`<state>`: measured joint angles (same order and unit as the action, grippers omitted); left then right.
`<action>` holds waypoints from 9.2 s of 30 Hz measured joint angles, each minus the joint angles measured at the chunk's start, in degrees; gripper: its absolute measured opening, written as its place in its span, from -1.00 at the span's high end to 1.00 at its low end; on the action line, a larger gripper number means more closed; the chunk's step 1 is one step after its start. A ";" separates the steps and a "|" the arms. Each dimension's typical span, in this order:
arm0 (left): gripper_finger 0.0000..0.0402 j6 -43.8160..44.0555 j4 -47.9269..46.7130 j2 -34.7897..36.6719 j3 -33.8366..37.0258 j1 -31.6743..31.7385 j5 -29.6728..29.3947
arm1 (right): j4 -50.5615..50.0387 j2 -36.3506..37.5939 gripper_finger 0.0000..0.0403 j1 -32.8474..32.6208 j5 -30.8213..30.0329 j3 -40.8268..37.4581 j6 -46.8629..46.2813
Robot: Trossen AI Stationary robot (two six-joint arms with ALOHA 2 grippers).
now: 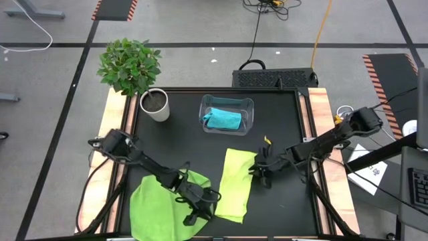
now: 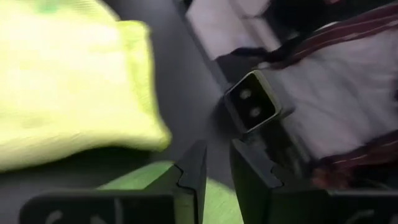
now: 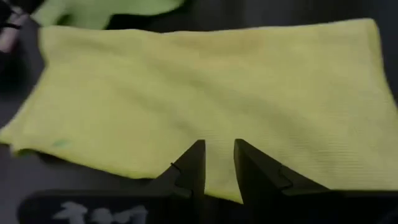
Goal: Fold microfiber towels
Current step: Fold the light green towel
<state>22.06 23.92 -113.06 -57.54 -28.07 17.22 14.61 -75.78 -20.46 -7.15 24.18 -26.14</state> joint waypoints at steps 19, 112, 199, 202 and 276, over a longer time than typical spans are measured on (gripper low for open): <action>0.64 -9.64 -4.78 6.55 0.04 6.72 -9.52 | 16.69 -1.79 0.62 -16.90 -2.58 0.09 -10.17; 0.64 -17.30 10.11 -9.66 0.07 9.79 -9.82 | -15.35 -23.00 0.37 -31.69 -22.20 24.09 -59.24; 0.64 -19.82 10.50 -9.57 0.04 10.05 -9.84 | -14.07 -23.24 0.37 -29.07 -17.99 24.04 -60.59; 0.64 -20.23 10.50 -9.57 0.04 10.05 -9.90 | -14.09 -23.27 0.37 -29.08 -18.09 24.04 -61.24; 0.64 -19.84 7.50 -9.50 0.02 10.79 -8.46 | 4.87 -27.33 0.45 -29.05 -13.52 24.06 -40.25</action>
<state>2.22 31.42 -122.56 -57.52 -17.28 8.76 19.49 -103.11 -49.51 -20.67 48.25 -66.39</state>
